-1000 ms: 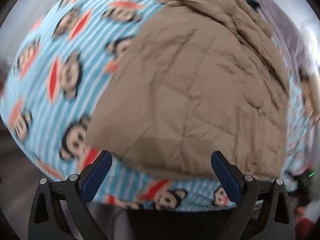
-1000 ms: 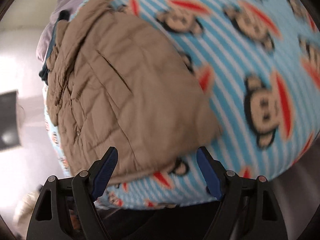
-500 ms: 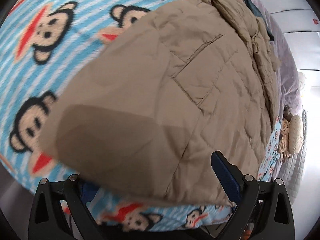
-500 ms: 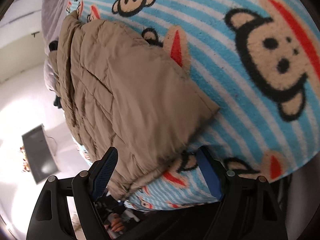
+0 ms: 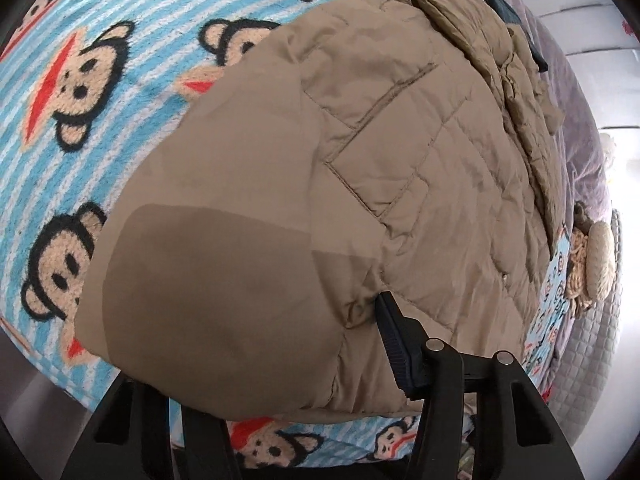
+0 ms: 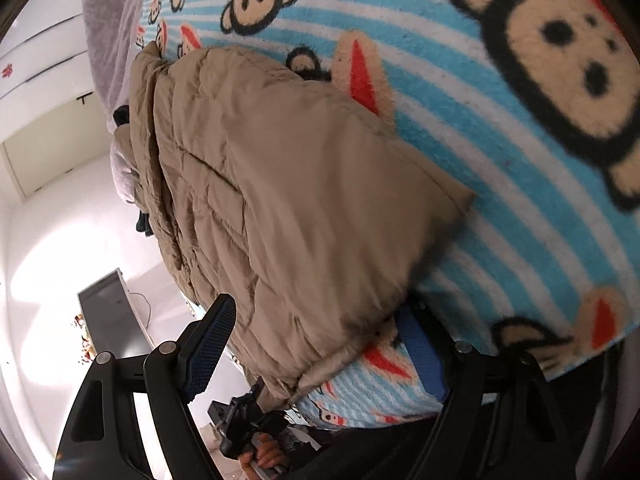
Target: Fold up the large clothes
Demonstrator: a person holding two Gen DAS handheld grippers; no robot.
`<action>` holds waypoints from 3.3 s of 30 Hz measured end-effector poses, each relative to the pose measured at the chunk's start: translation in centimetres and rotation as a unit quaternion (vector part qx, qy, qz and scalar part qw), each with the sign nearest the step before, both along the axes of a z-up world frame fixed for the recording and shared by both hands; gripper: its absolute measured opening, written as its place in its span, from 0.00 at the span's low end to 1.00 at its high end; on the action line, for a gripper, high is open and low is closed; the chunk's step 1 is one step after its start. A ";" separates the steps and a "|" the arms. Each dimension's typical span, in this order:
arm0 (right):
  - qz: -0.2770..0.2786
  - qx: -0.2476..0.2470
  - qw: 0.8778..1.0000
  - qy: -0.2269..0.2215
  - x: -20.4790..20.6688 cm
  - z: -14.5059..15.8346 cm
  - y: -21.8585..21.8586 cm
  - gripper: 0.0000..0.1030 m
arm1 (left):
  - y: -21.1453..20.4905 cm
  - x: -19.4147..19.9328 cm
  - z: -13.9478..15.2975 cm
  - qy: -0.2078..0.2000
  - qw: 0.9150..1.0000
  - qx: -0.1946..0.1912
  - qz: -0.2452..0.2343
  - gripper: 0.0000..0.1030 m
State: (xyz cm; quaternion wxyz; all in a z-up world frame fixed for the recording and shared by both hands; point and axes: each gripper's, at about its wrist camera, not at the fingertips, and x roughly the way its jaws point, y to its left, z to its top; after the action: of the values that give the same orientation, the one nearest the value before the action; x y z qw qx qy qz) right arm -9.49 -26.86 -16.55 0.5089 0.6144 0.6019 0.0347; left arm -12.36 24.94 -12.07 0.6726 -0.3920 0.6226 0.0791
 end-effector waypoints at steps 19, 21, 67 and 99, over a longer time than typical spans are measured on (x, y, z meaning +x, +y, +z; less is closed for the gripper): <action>0.001 0.002 0.997 -0.074 3.6 2.9 1.2 0.07 | 0.4 1.9 6.2 -0.076 0.997 0.005 -0.026 0.12; 0.014 -0.004 0.994 -0.108 5.3 5.2 1.0 0.07 | 0.5 2.9 8.5 -0.108 0.994 0.003 -0.028 0.12; 0.198 -0.196 0.940 -0.198 47.3 5.0 8.3 0.07 | 0.9 41.2 5.3 -0.157 0.967 0.161 -0.119 0.13; 0.252 -0.329 0.888 -0.197 47.3 4.3 6.7 0.00 | 1.2 43.8 2.0 -0.127 0.930 0.312 -0.150 0.49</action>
State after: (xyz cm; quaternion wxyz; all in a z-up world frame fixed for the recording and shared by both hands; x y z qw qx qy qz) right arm 37.82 -20.21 -12.25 0.7644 0.2201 0.6004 0.0823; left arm 31.42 26.17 -10.08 0.8383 -0.0713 0.5277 0.1172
